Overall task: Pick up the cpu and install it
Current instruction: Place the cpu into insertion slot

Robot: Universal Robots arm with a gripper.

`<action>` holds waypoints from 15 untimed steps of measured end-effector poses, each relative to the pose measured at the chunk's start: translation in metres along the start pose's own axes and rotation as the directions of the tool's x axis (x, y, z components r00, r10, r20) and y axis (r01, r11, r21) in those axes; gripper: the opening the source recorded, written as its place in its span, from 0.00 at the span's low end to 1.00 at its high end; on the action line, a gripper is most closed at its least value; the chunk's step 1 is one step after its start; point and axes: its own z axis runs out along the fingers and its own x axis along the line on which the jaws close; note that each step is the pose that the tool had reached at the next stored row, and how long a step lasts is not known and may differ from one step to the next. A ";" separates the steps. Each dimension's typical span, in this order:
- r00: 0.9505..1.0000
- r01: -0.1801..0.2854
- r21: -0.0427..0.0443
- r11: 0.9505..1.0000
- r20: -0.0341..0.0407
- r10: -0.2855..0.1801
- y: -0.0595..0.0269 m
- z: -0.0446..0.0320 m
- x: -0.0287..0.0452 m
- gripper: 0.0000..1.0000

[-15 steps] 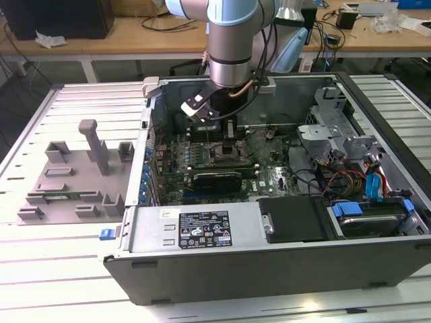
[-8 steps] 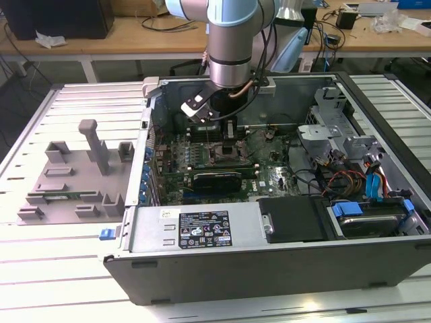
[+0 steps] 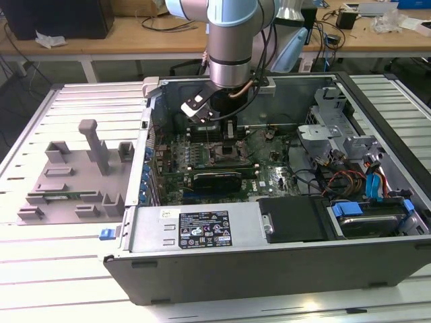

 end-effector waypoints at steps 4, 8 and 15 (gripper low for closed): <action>1.000 0.000 0.000 1.000 0.001 0.000 0.0000 -0.0026 0.0000 0.11; 1.000 0.000 0.000 1.000 0.001 0.000 -0.0001 -0.0066 -0.0003 0.11; 1.000 0.000 0.000 1.000 0.003 0.000 0.0000 -0.0277 -0.0005 0.11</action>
